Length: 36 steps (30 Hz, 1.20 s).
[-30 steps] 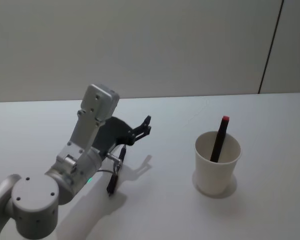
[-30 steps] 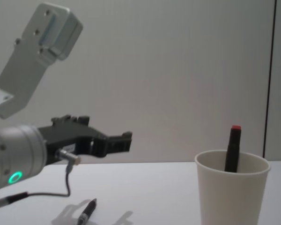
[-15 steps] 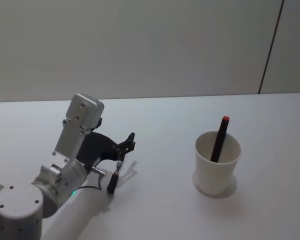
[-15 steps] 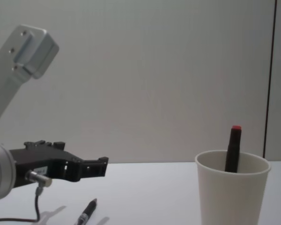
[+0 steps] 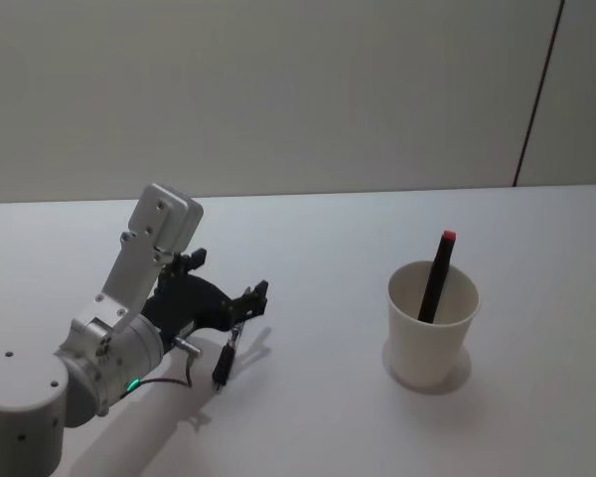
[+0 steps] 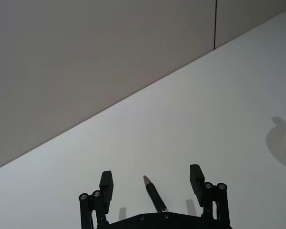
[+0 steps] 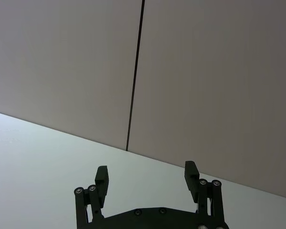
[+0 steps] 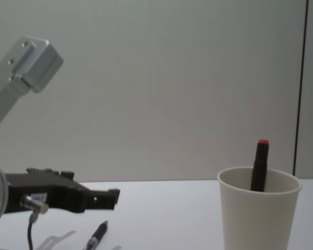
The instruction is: Place the pen into the pen holder.
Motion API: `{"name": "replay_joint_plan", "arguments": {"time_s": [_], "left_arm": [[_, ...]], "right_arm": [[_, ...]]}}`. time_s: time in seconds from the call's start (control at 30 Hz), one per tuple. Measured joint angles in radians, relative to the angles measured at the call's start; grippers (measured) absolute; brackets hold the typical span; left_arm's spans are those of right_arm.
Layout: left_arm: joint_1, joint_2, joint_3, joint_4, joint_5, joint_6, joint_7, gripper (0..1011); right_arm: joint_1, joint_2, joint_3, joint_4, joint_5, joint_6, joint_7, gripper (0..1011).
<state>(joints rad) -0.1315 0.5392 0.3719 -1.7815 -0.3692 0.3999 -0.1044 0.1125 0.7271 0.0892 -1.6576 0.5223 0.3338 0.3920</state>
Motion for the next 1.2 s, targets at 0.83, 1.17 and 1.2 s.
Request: {"name": "replay_joint_plan", "arguments": {"time_s": [0.83,1.17,1.2], "left_arm": [[-0.005,-0.012,0.007,0.050,-0.018,0.100,-0.062,1001],[-0.004,-0.034,0.011,0.053,-0.003,0.158,0.016,1001],[-0.005,-0.036,0.012,0.053,-0.002,0.162,0.020,1001]], "right_arm": [[0.001,0.001,0.000,0.001,0.000,0.002,0.000,1002],[0.001,0.001,0.000,0.001,0.000,0.002,0.000,1002],[0.001,0.001,0.000,0.001,0.000,0.002,0.000,1002]]}}
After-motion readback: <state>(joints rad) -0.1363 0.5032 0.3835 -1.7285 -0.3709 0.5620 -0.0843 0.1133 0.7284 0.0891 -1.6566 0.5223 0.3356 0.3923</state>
